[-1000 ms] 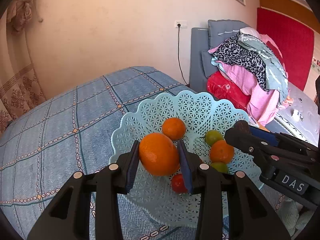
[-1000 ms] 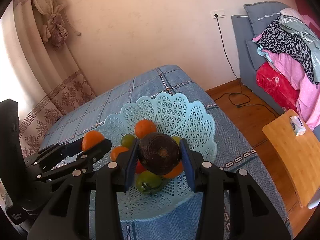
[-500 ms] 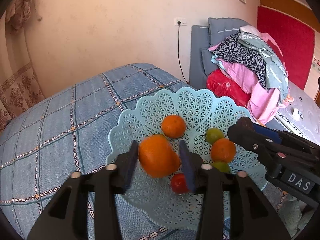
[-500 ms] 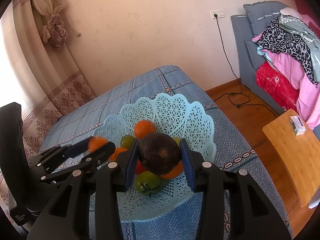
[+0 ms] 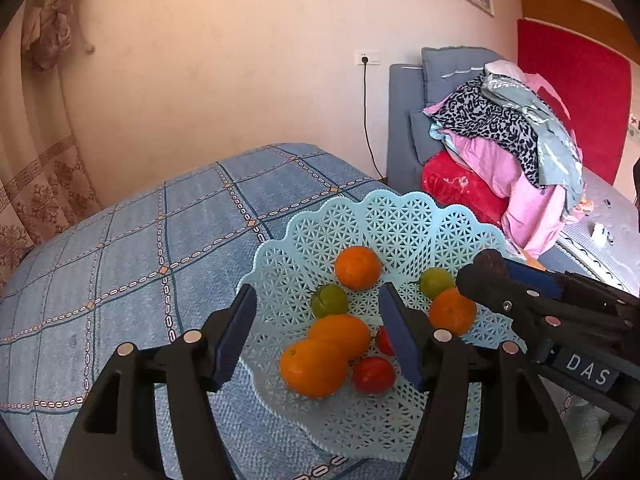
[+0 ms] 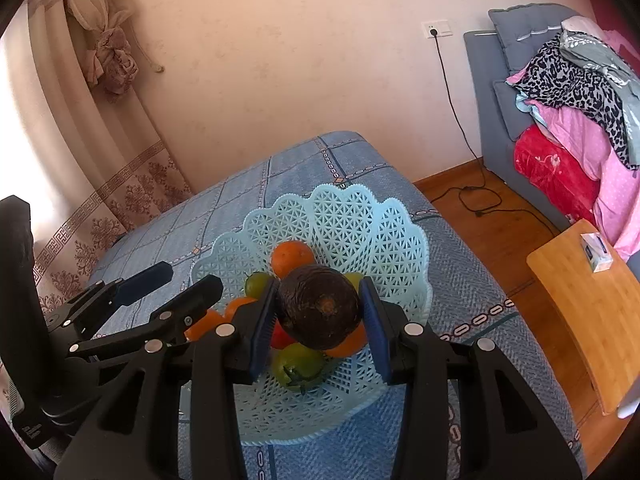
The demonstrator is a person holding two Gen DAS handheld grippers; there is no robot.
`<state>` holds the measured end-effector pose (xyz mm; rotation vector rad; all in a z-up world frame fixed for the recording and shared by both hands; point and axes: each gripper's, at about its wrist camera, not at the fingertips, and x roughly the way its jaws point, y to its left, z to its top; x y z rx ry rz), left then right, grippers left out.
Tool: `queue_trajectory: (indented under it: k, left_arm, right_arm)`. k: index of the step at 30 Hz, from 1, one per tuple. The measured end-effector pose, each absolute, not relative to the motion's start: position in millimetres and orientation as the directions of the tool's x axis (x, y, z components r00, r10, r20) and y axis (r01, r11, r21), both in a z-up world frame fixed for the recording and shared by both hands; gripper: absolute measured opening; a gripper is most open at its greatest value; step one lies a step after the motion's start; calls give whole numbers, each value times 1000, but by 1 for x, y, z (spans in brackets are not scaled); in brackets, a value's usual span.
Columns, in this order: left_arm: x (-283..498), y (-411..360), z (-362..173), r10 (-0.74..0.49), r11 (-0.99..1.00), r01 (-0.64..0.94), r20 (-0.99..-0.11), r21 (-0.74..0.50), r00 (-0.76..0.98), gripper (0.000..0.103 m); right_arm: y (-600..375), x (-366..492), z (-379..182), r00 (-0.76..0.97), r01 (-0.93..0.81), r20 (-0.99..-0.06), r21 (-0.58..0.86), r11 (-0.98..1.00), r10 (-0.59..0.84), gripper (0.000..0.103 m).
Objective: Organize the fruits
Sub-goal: 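Open the left tool and right tool to drop both fruits into the basket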
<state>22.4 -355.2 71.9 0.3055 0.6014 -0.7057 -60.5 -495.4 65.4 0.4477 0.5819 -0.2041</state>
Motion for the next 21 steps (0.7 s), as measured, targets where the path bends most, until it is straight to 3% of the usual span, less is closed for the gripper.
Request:
queue_trajectory:
  k: [5, 9, 11, 21]
  left_arm:
    - [21, -354, 73, -511, 731, 679, -605, 67, 610, 69]
    - [22, -352, 73, -493, 744, 664, -607, 78, 624, 73]
    - [25, -349, 72, -485, 753, 654, -610, 72, 627, 82]
    - [26, -344, 73, -452, 771, 628, -609, 101, 652, 83]
  right_arm:
    - [-496, -60, 65, 817, 311, -573, 354, 882, -58, 42]
    - [-497, -62, 66, 824, 316, -564, 363, 877, -63, 56]
    - [-498, -64, 67, 828, 320, -556, 368, 873, -69, 56]
    - [-495, -67, 72, 832, 314, -551, 365, 876, -68, 56]
